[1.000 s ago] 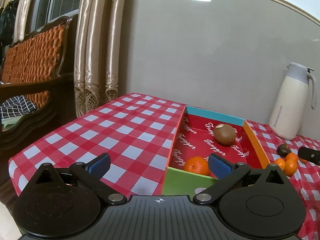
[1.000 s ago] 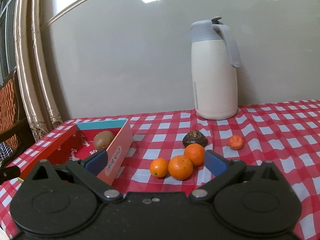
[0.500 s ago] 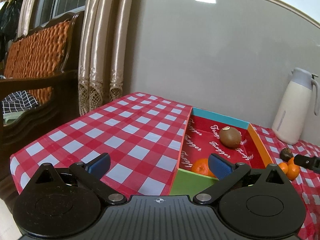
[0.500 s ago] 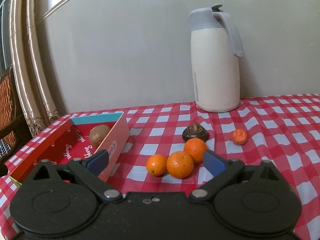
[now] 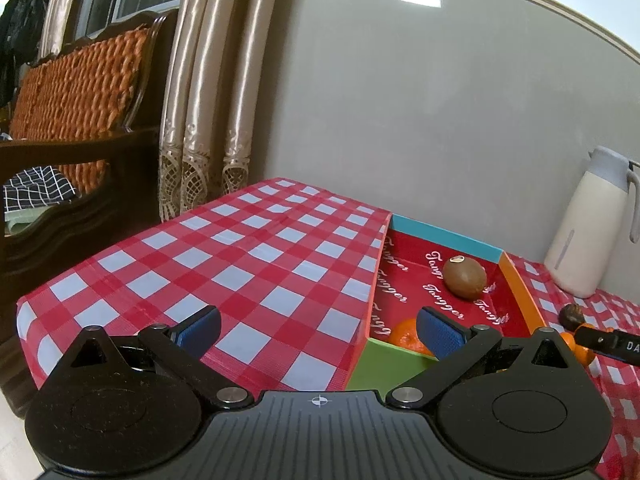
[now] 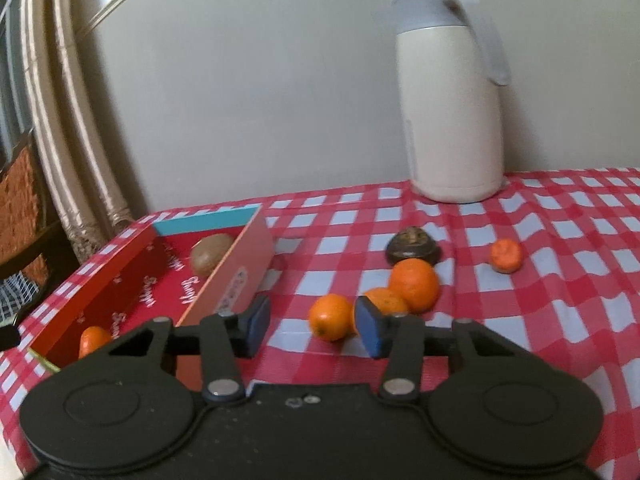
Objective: Organize fruits
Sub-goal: 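Move the right gripper toward the small mandarin beside the pitcher, then close the right gripper around the small mandarin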
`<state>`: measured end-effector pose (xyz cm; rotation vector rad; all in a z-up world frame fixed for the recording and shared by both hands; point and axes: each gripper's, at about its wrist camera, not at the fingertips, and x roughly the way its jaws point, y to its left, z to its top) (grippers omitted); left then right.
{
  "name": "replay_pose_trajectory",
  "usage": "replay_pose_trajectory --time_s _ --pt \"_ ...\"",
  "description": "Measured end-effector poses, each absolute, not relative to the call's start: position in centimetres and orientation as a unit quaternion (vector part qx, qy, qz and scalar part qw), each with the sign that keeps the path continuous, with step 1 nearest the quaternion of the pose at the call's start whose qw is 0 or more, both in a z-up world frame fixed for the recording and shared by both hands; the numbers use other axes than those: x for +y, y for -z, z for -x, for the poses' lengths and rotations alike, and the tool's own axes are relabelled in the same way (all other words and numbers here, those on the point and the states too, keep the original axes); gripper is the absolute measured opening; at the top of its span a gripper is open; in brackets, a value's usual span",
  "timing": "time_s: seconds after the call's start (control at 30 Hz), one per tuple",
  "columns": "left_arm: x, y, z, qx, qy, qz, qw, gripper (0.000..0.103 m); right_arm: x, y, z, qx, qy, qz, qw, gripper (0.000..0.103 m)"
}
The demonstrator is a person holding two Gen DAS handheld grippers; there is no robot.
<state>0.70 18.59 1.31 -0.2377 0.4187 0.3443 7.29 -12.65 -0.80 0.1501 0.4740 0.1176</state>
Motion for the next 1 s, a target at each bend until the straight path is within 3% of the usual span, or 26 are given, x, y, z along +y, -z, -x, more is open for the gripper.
replay_pose_trajectory --time_s 1.0 --pt "12.0 -1.2 -6.1 0.204 -0.168 0.126 0.956 0.103 -24.0 0.2 -8.6 0.260 0.048 -0.075 0.962 0.043"
